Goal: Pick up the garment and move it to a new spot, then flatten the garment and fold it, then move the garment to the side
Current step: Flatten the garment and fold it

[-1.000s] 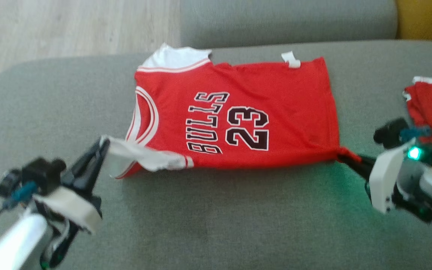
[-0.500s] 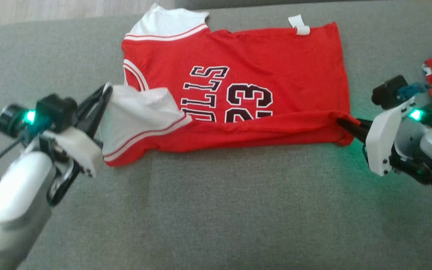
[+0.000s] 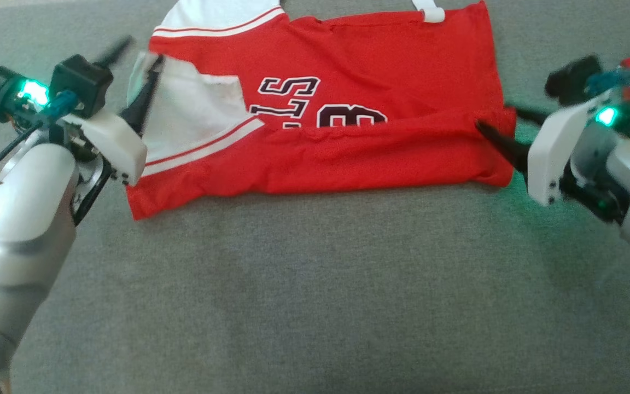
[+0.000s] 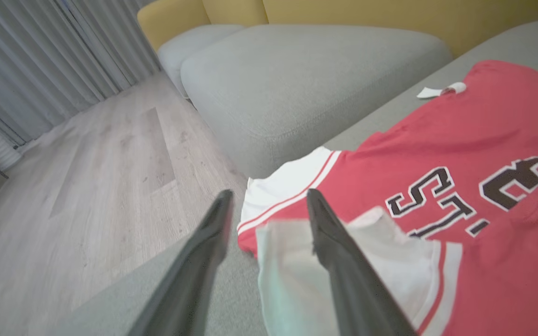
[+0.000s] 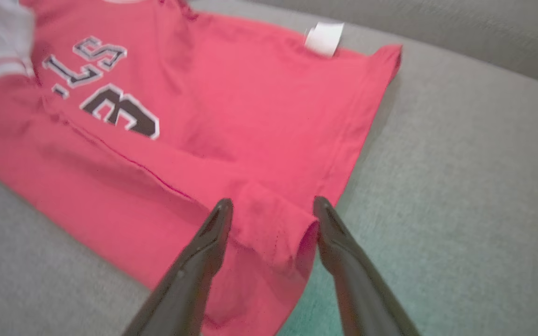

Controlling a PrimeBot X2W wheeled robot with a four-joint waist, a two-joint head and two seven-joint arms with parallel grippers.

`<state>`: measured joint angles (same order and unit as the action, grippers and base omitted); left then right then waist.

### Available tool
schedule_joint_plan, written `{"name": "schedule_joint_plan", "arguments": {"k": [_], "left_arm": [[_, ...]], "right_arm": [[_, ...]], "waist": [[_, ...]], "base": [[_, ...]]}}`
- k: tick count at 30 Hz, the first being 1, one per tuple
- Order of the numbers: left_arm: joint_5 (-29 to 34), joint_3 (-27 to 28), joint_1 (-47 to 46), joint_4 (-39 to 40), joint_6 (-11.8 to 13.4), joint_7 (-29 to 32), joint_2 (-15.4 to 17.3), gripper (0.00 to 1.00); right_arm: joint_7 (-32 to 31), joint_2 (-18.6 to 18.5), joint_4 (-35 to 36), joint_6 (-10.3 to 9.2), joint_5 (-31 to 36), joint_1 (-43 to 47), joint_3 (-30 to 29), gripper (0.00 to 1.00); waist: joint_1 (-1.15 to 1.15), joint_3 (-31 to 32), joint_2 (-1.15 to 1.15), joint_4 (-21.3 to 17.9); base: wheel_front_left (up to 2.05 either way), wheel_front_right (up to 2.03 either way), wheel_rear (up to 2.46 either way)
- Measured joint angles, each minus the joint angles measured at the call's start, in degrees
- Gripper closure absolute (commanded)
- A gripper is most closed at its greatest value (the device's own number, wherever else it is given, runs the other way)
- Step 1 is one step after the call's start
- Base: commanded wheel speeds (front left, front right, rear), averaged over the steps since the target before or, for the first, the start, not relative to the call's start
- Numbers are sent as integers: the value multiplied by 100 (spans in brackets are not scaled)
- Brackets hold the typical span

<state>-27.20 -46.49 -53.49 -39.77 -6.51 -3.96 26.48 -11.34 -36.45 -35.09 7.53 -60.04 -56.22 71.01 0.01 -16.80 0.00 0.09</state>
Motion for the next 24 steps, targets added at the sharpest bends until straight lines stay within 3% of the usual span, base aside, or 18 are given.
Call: {"name": "schedule_joint_plan", "arguments": {"k": [8,14,16,19,24], "left_arm": [[-166,510,-107,-354,557,-982,-409,0],[-287,1481,278,901,860,-1074,-676,0],[-211,1844,680,1392,926,-1077,-756,0],[-54,2229,1467,1900,961,-1079,-924,0],[134,2696,2597,2273,953,-1079,-1411,0]], "right_arm": [[1141,246,-576,0,-56,-181,-466,0],[2473,565,-880,0,85,-177,-1238,0],[2564,711,-937,0,236,-163,-1747,0],[2572,929,-599,1,839,76,-3116,0],[2599,1568,166,0,2270,1535,-5083,0]], "waist": [[-1,190,0,-28],[-1,470,0,-18],[-2,572,0,-20],[-2,724,0,-34],[-2,966,0,-37]], "base": [[0,0,0],[0,0,0],[0,0,0],[0,0,0],[0,0,0]]}}
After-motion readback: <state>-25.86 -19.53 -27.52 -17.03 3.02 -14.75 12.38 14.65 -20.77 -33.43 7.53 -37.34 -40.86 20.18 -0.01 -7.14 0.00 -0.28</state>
